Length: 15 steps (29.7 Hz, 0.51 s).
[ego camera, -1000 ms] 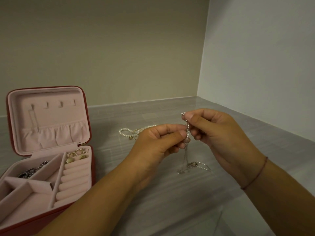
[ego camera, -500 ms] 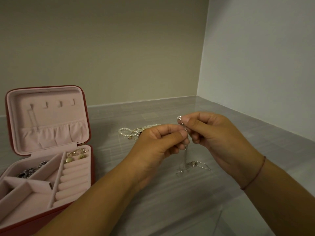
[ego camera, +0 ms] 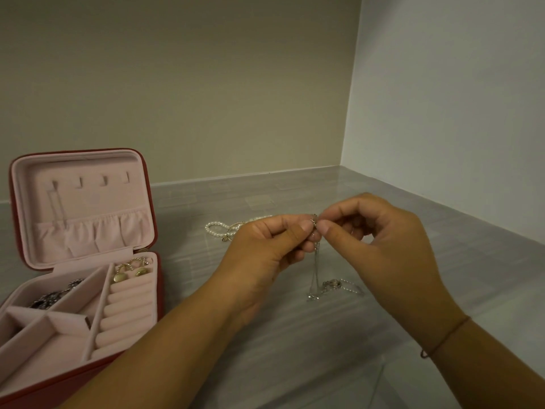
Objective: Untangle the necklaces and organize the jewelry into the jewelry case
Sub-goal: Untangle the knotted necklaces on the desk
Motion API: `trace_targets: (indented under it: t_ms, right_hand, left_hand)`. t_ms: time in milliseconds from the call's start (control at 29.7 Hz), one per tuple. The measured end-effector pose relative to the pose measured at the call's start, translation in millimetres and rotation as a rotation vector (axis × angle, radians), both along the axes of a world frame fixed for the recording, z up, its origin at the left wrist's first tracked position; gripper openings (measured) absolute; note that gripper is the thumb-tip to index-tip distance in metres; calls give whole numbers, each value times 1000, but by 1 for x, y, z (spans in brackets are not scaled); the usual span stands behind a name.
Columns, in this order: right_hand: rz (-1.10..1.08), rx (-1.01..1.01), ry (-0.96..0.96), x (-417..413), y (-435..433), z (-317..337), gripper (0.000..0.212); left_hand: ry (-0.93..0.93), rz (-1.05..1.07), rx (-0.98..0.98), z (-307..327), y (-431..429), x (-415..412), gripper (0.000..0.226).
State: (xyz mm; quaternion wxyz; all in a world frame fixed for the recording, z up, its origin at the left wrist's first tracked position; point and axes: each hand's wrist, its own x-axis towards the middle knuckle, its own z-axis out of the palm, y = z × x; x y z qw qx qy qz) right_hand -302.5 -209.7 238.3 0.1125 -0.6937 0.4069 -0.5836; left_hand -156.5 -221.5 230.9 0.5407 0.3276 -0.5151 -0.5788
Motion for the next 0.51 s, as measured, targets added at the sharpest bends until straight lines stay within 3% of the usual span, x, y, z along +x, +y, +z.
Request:
trace_targets:
  t_ms: [371,505]
  right_hand:
    - [-201,-160,308,0,-5,0,6]
    - [-241,-137,318,4,-4,0,4]
  left_hand:
    - [-74,47,-45,-4,-2,0,11]
    - [-111,74,-71,-3,-2,0,10]
